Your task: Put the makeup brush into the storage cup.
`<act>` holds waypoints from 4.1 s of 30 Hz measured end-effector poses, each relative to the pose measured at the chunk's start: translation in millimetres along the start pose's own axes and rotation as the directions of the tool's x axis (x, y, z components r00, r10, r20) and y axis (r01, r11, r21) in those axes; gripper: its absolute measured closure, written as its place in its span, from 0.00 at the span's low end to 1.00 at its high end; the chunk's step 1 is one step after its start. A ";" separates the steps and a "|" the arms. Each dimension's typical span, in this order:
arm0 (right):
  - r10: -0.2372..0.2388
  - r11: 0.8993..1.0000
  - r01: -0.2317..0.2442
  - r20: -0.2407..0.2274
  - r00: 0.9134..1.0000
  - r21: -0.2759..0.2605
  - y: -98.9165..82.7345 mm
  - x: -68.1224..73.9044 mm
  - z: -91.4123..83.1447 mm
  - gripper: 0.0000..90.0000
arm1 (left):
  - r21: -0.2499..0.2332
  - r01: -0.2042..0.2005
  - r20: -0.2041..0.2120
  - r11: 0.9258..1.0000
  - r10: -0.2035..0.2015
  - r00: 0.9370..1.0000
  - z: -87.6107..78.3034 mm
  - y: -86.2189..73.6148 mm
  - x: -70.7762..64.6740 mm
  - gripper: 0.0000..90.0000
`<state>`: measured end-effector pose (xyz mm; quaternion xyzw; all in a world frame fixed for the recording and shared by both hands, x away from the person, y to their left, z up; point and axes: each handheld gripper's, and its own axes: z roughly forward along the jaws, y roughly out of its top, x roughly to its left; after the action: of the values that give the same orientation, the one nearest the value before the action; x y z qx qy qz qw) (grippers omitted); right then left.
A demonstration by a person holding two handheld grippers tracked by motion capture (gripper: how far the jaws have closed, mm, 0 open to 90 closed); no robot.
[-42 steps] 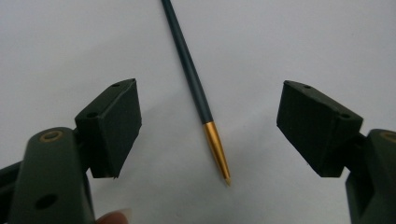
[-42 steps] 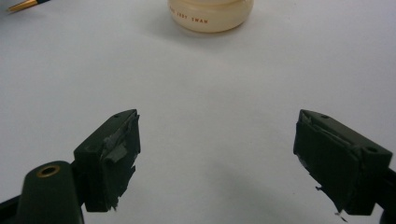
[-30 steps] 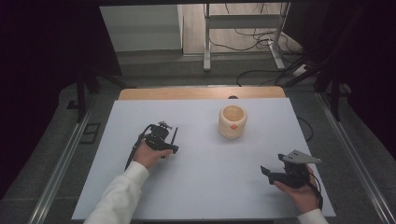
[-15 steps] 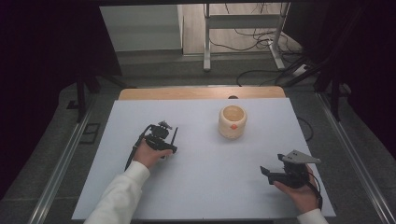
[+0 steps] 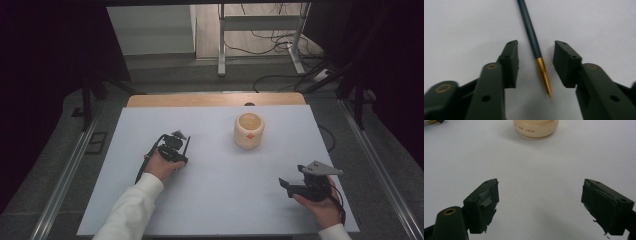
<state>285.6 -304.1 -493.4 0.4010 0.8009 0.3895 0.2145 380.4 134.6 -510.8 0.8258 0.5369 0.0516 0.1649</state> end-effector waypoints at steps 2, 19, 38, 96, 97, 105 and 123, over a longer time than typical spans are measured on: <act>-0.001 1.000 0.001 0.001 1.000 0.000 0.0 0.0 0.0 0.17 | 0.010 0.004 0.000 1.000 -0.004 1.000 -0.7 0.6 0.7 0.72; -0.008 1.000 0.008 0.007 1.000 0.006 -0.5 -0.6 0.6 0.17 | 0.069 -0.021 -0.016 0.997 0.022 1.000 -1.5 7.3 -3.3 0.93; -0.005 1.000 0.005 0.012 1.000 0.000 -0.4 -1.3 -0.3 0.17 | -0.013 -0.051 0.032 0.999 0.051 0.998 -24.5 4.5 -1.8 0.93; -0.006 1.000 0.006 0.024 1.000 0.018 -0.4 0.7 1.6 0.18 | -0.159 -0.249 0.085 0.955 0.265 0.960 -76.5 -27.7 -20.9 0.93; -0.007 1.000 0.006 0.024 1.000 0.019 -0.4 0.7 1.7 0.18 | -0.162 -0.248 0.086 0.955 0.264 0.961 -75.9 -28.1 -21.2 0.93; -0.009 1.000 0.009 0.025 1.000 0.017 0.3 1.2 1.3 0.18 | -0.174 -0.287 0.092 0.942 0.305 0.948 -73.7 -30.4 -28.9 0.93; -0.014 1.000 0.014 0.022 1.000 0.011 1.1 1.2 -0.1 0.18 | -0.179 -0.368 0.104 0.912 0.390 0.915 -70.1 -28.8 -52.8 0.93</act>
<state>285.3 -302.7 -492.6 0.4009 0.8034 0.3790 0.2240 314.8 112.7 -449.5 0.9004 0.3479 0.0675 0.2522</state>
